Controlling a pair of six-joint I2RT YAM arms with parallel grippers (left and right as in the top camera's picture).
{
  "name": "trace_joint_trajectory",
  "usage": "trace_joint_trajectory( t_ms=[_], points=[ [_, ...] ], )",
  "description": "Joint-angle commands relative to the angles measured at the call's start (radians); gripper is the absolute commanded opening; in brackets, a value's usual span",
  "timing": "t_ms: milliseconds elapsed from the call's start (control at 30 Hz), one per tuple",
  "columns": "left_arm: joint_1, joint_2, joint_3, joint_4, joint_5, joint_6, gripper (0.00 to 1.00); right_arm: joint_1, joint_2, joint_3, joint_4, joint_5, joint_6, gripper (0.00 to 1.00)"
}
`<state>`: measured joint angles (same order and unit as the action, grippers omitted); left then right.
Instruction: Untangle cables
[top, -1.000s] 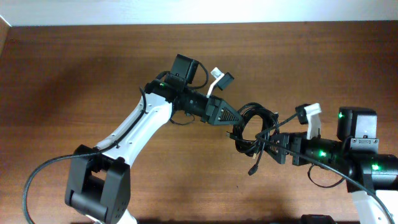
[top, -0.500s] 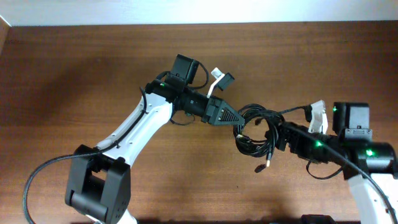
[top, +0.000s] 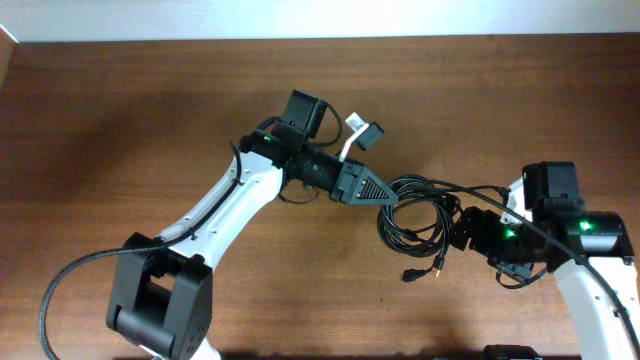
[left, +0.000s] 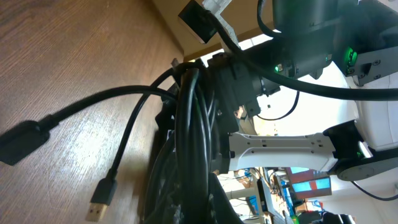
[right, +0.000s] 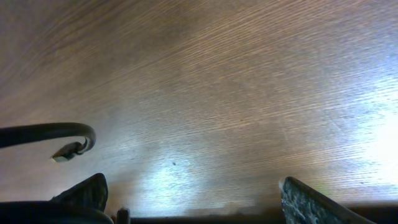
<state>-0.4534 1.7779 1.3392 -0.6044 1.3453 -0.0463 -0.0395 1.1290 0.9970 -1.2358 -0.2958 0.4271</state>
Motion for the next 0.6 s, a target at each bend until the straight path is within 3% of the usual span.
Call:
trace_joint_trajectory(
  t_ms=[0, 267, 467, 567],
  points=[
    [0.018, -0.026, 0.023, 0.002, 0.087, 0.005, 0.00, -0.007, 0.010, 0.003, -0.019, 0.179, 0.021, 0.87],
    [0.018, -0.026, 0.023, -0.002, 0.088, 0.005, 0.00, -0.007, 0.010, 0.003, -0.067, 0.327, 0.083, 0.87],
    [0.018, -0.026, 0.023, -0.002, 0.087, 0.005, 0.00, -0.007, 0.010, 0.004, -0.064, 0.288, 0.077, 0.87],
    [0.018, -0.026, 0.023, -0.002, 0.071, 0.005, 0.00, -0.007, 0.010, 0.004, -0.040, 0.212, -0.006, 0.87]
  ],
)
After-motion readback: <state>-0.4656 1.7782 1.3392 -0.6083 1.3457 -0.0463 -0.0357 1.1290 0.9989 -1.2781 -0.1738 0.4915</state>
